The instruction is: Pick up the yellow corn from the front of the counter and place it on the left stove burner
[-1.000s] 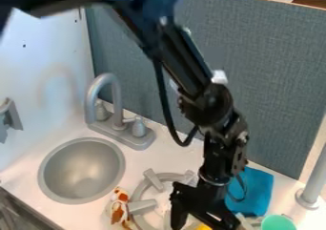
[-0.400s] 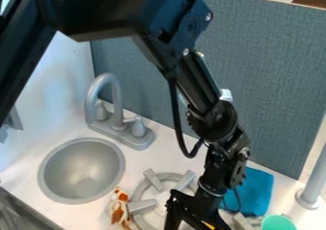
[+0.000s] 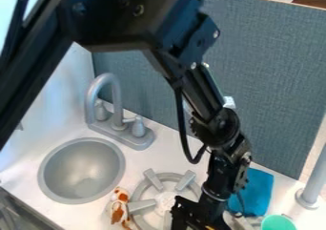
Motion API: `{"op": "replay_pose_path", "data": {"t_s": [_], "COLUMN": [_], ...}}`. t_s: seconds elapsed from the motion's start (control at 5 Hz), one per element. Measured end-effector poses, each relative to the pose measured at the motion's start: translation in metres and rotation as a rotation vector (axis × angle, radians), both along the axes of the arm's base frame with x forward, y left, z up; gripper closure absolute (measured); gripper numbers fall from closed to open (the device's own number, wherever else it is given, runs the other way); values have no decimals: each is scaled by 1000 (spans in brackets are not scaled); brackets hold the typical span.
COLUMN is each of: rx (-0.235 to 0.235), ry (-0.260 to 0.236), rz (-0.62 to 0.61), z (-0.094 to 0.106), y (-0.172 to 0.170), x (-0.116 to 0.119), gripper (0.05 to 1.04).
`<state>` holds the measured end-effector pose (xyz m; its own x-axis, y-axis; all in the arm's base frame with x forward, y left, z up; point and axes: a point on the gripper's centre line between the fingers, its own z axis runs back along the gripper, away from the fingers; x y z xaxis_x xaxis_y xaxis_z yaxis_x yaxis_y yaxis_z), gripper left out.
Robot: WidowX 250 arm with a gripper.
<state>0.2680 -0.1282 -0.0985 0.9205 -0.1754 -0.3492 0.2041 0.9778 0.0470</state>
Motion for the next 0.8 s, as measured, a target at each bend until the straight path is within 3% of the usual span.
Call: {"op": "replay_pose_path", "data": {"t_s": [0.2, 0.4, 0.6, 0.8], "rx": [14, 26, 26, -14], "ry": [23, 33, 21, -70], "rz": [8, 10, 17, 29], "z": [-8, -14, -12, 25], "y": [1, 1, 3, 5], "x": [-2, -2, -6, -6], "gripper": [133, 397, 411, 411]}}
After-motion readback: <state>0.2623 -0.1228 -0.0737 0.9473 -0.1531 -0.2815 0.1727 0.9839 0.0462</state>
